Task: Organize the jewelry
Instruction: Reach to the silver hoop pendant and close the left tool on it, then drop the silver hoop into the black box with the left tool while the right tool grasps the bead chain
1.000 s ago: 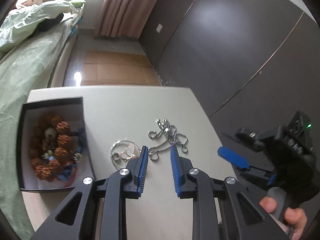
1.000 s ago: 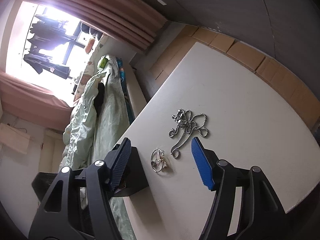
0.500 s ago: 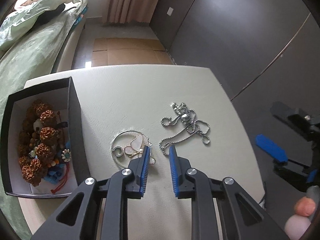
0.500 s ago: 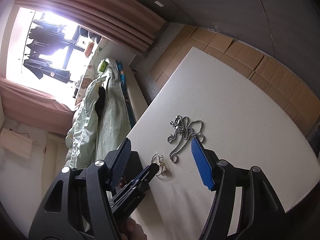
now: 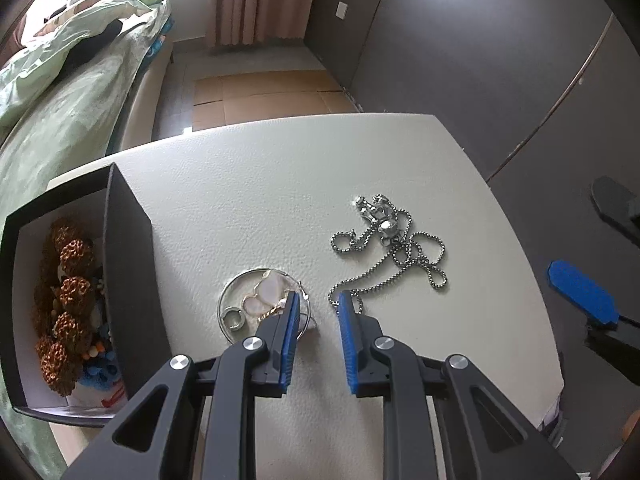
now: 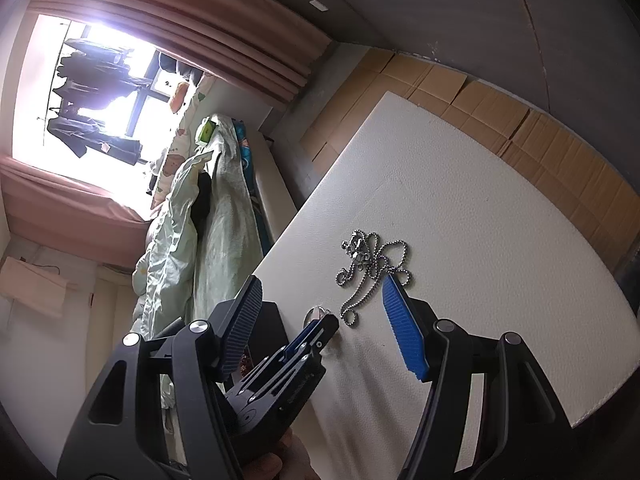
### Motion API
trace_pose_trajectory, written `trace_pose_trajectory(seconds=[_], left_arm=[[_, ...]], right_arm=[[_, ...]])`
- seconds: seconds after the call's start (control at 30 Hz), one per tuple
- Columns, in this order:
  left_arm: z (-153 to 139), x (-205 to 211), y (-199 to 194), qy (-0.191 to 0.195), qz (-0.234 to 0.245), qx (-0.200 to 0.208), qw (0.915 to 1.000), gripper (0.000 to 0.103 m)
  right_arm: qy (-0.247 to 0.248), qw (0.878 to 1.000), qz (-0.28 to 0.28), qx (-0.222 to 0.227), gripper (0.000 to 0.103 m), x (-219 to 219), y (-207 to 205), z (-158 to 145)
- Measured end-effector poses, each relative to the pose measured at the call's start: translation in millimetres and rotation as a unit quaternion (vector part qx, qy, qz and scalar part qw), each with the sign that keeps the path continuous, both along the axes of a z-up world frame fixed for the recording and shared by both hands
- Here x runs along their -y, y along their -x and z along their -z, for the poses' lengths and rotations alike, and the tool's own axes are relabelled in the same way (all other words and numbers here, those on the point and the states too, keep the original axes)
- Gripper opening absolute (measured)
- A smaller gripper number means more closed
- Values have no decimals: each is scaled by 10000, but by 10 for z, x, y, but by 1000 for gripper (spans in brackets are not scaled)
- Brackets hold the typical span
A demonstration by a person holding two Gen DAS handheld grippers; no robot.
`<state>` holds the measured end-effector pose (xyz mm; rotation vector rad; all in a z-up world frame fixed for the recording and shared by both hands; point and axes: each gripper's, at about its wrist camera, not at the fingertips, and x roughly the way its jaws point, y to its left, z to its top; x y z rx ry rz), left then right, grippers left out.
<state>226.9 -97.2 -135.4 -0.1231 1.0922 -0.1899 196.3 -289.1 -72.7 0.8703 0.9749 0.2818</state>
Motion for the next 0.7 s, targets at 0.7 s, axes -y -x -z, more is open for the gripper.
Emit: trace_pose_trajectory(seconds=[0.7], left_arm=[[54,-105,-64,438,-80,-233,9987,0]], right_arm=[[109,9999,-88,-34,64,-107,16,6]])
